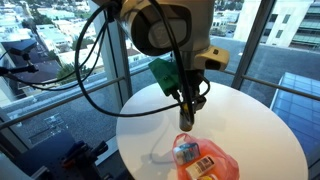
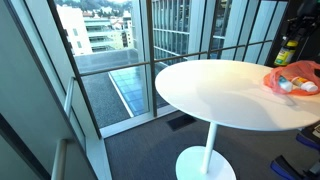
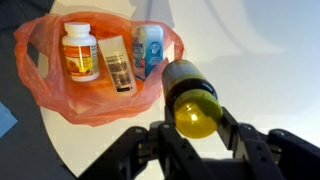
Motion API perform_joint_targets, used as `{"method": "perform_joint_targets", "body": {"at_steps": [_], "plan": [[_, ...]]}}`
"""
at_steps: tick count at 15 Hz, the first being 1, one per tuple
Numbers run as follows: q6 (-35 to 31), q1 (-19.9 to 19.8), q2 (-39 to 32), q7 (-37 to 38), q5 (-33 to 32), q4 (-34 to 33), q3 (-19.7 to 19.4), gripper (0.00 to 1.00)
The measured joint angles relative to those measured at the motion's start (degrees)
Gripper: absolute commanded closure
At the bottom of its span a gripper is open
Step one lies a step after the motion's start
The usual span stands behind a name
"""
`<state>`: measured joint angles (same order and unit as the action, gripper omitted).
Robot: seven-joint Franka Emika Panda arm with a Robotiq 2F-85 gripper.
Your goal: Remove the yellow and brown bottle from the plastic bag and place it on the table
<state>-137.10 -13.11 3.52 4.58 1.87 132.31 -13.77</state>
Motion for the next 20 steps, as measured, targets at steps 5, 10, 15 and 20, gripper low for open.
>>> {"method": "perform_joint_targets", "body": {"at_steps": [5, 10, 15, 20], "plan": [[0.0, 0.1, -0.3, -0.4, 0.0, 0.1, 0.2, 0.8], [0.8, 2.6, -1.2, -3.1, 2.1, 0.3, 2.4, 0.8], [2.4, 5.5, -3.9, -9.6, 4.1, 0.3, 5.1, 0.8], [2.2, 7.3, -7.4, -13.0, 3.1, 0.0, 7.7, 0.8]]}}
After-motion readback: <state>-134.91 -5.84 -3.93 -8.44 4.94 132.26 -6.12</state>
